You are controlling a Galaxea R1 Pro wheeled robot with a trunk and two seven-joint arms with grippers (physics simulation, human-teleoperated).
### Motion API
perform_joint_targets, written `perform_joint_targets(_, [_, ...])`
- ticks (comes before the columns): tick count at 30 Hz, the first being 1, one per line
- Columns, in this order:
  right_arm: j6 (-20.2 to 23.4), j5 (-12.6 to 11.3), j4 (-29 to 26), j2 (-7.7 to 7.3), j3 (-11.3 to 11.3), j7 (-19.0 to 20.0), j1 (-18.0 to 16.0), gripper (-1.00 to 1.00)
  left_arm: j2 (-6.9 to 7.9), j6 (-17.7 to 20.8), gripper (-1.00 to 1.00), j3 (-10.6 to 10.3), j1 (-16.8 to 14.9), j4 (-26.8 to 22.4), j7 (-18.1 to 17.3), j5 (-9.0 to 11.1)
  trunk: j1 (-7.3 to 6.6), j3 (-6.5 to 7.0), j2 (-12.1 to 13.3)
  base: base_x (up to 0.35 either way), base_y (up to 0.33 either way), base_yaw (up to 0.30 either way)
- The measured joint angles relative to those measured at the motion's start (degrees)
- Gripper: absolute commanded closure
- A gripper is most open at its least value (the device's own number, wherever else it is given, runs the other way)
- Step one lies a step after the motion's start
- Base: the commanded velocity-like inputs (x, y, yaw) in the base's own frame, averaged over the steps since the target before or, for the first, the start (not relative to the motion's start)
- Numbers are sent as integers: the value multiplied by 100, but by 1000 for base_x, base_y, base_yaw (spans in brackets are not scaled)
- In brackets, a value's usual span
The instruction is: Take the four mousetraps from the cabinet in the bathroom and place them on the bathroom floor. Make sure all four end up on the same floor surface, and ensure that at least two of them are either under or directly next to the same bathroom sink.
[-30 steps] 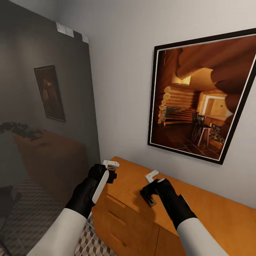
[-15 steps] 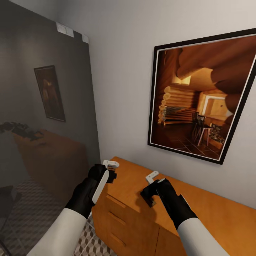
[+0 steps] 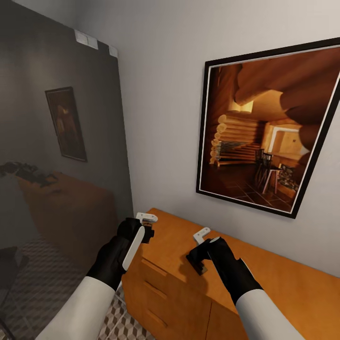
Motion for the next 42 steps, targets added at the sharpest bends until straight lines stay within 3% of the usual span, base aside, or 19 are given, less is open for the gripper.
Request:
perform_joint_targets(20, [-28,1,25,-16,13,15,0,-100,0,7,100,25,0,-8,-57,25,0,0,0,0,0,0])
perform_joint_targets(24, [-30,4,165,-18,8,12,-2,-100,0,-4,100,26,0,-9,-58,360,0,0,0,0,0,0])
perform_joint_targets(28, [-72,1,325,-149,-13,17,-21,-100,0,-8,100,26,0,-9,-40,549,0,0,0,0,0,0])
perform_joint_targets(33, [-177,-24,363,-296,-18,47,-31,-100,0,-14,100,20,0,-9,-22,592,0,0,0,0,0,0])
perform_joint_targets(35, [-361,-8,363,-441,-18,253,-70,-100,0,-13,100,18,0,-9,-13,598,0,0,0,0,0,0])
perform_joint_targets(38, [-657,-14,362,-467,-12,287,-77,-100,0,-11,100,17,0,-8,-9,597,0,0,0,0,0,0])
perform_joint_targets(42, [-744,-6,362,-472,-8,337,-79,-100,0,-13,100,17,0,-8,-9,593,0,0,0,0,0,0])
